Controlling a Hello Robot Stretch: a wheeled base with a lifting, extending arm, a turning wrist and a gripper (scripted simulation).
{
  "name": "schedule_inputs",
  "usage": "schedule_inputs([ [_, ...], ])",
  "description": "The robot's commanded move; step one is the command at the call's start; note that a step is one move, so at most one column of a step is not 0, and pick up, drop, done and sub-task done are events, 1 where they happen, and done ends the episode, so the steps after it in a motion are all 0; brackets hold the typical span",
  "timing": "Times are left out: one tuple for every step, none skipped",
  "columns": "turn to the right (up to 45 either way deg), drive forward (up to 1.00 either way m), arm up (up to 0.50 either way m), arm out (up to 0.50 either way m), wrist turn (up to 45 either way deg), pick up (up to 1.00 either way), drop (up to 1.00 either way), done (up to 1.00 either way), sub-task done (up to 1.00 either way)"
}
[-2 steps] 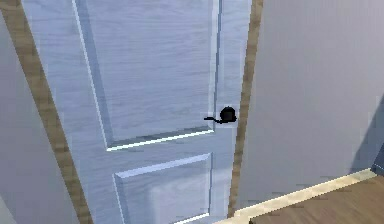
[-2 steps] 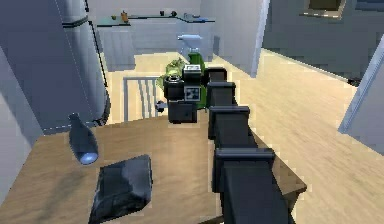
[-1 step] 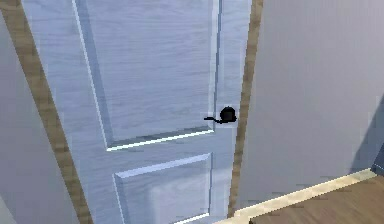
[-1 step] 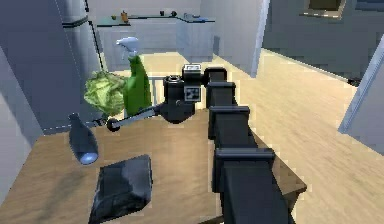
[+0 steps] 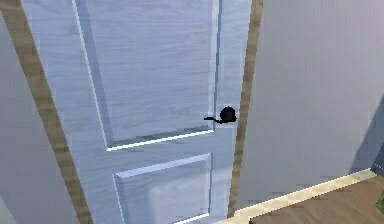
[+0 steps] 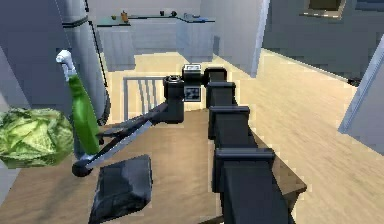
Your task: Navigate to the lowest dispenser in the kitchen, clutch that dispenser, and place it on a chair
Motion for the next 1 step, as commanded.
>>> schedule_inputs([
  [0.0, 0.00, 0.00, 0.00, -33.0, 0.00, 0.00, 0.00, 0.00],
])
